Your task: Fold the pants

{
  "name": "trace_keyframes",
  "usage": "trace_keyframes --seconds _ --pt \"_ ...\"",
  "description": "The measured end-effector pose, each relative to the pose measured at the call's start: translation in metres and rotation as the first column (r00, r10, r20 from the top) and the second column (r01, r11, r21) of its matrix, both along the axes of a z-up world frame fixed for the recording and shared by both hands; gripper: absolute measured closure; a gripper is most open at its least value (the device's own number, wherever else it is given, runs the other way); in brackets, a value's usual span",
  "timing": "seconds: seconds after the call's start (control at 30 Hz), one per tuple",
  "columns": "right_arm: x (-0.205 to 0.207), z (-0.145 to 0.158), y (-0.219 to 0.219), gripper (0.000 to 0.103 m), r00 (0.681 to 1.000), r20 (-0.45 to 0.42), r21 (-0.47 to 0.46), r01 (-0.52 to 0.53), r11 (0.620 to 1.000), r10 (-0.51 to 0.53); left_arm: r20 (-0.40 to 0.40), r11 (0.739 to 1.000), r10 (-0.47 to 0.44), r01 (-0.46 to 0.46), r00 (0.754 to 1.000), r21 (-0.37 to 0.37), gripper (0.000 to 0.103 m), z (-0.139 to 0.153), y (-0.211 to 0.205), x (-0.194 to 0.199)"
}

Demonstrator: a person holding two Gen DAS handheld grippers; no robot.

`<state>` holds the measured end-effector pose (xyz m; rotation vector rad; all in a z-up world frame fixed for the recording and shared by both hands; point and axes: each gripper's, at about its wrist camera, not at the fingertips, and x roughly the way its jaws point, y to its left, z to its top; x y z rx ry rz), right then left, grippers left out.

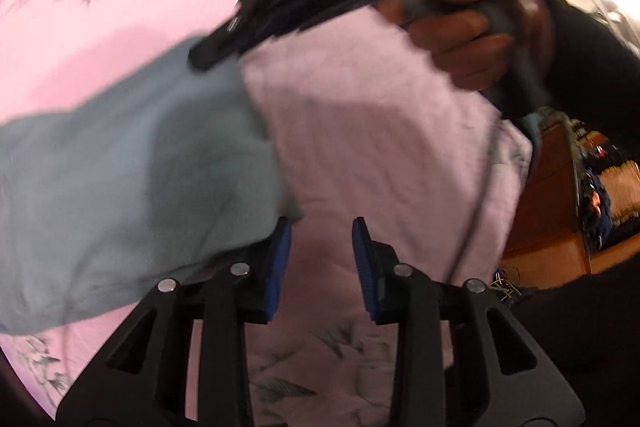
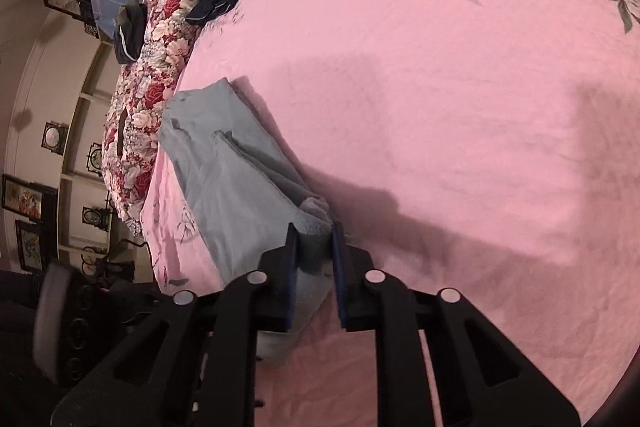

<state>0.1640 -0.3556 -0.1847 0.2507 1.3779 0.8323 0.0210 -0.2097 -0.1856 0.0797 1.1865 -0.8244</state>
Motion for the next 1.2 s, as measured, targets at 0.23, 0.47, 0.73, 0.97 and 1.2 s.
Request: trace_keyframes --seconds 0.23,0.47,0.73,0.97,1.2 --pt "0.002 0.0 0.0 0.089 1.0 0.007 0.016 -0.007 1.0 0.007 0.156 0.998 0.01 0.001 0.988 -0.069 0.07 0.053 0.001 0.004" --pt "0.002 -0.001 -0.004 0.089 1.0 0.011 0.023 -0.002 1.0 0.002 0.076 0.998 0.05 -0.052 0.996 0.027 0.07 0.004 0.009 0.024" --pt "0.012 -0.018 -0.005 0.09 0.998 0.003 0.011 0.068 0.998 -0.068 0.103 0.999 0.041 -0.045 0.994 0.031 0.07 0.002 0.002 0.015" --pt "0.009 -0.006 0.005 0.086 0.999 0.044 -0.06 0.024 0.998 -0.021 0.095 0.998 0.028 -0.033 0.995 0.048 0.068 0.004 -0.008 0.021" --pt "-0.012 0.04 0.0 0.068 0.981 0.189 -0.114 0.055 0.992 -0.033 0.162 0.994 0.105 -0.11 0.981 0.025 0.041 0.032 0.016 0.025"
